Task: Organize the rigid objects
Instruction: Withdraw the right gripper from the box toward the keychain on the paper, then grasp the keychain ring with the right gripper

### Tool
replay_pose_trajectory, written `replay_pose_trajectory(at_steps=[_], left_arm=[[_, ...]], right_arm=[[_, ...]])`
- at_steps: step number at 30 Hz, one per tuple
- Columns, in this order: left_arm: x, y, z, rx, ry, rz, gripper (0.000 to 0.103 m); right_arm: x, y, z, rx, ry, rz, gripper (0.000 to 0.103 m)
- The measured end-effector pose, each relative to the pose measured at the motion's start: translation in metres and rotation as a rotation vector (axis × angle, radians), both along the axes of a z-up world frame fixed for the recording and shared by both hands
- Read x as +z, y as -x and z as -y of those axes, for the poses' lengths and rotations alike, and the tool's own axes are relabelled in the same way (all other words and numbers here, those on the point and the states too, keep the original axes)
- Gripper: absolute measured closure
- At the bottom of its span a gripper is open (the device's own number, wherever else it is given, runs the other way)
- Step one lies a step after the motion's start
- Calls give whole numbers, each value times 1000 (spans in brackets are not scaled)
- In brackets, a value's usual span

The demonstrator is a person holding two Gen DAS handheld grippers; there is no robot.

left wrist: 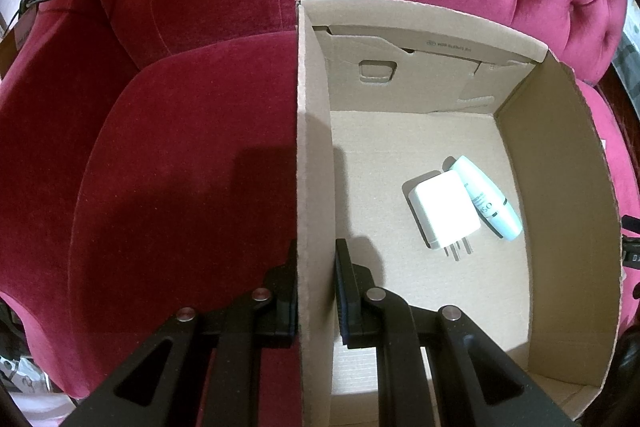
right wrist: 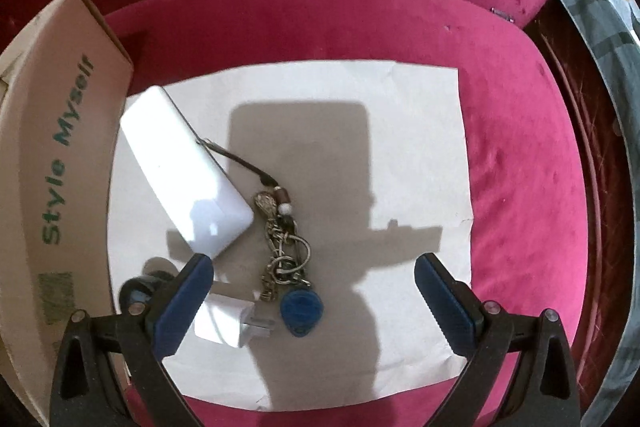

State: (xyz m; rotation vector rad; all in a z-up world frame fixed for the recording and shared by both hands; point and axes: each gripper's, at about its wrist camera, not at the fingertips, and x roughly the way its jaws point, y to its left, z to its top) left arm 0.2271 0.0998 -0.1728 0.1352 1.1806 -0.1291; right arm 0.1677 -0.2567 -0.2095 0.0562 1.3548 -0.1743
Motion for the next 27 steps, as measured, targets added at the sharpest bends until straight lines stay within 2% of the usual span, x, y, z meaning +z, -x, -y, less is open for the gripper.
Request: replay_pose_trajectory(at_steps=[9, 11, 16, 22, 24, 27], left_arm=[[0, 0, 1, 2, 2, -2, 88], [0, 0, 1, 3, 3, -3, 88], [-1, -1, 1, 3, 4, -4, 88], [-1, -1, 1, 6, 8, -7, 88], [-1, -1, 1, 5, 7, -7, 88], [-1, -2, 1, 5, 4, -9, 88]], right_arm=[[-22, -4, 7, -17, -11, -36, 4], [-26, -6, 7, -21, -23, -42, 12], [-27, -10, 9, -19, -43, -43, 18], [-23, -17, 9, 6, -86, -37, 34], [-20, -17, 10, 17, -95, -30, 42], [-13, -16, -1, 27, -99, -21, 73]])
